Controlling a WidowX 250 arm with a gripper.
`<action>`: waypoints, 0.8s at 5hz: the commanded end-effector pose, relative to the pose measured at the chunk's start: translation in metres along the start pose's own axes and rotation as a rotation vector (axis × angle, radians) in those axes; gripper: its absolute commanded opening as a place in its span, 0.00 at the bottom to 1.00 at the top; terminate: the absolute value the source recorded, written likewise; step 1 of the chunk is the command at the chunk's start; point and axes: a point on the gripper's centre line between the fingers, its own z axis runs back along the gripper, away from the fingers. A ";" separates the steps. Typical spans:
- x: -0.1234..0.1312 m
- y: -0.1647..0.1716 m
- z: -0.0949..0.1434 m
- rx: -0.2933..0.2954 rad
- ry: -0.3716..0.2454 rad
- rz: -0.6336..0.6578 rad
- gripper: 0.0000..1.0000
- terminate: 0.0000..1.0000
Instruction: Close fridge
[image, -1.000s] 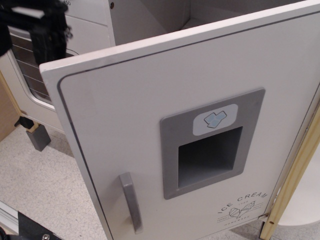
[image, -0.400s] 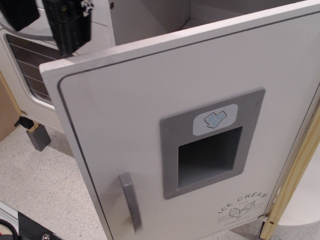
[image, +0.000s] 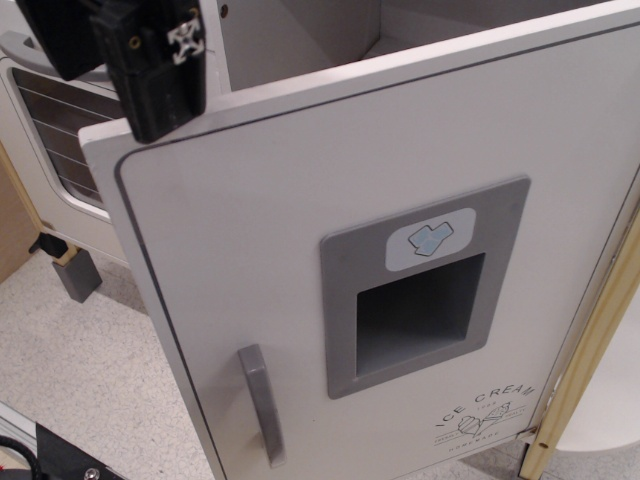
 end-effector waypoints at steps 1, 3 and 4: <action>-0.007 0.000 -0.009 0.079 0.005 -0.030 1.00 0.00; 0.021 0.034 -0.008 0.126 -0.009 0.117 1.00 0.00; 0.033 0.040 -0.007 0.127 -0.016 0.151 1.00 0.00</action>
